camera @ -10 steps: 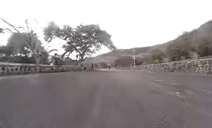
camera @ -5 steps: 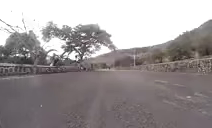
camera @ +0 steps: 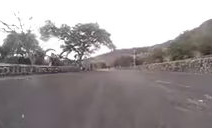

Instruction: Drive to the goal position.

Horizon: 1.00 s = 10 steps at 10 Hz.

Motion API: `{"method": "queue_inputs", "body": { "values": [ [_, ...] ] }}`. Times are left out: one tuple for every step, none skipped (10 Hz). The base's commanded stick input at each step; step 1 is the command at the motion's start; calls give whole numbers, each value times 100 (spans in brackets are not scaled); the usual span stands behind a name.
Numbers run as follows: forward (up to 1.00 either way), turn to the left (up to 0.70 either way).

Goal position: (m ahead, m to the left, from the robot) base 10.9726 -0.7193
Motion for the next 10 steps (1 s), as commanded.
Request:
{"method": "queue_inputs", "body": {
  "values": [
    [70, 0],
    [70, 0],
    [70, 0],
    [70, 0],
    [70, 0],
    [70, 1],
    [70, 13],
    [70, 25],
    [70, 0],
    [70, 0]
  ]
}}
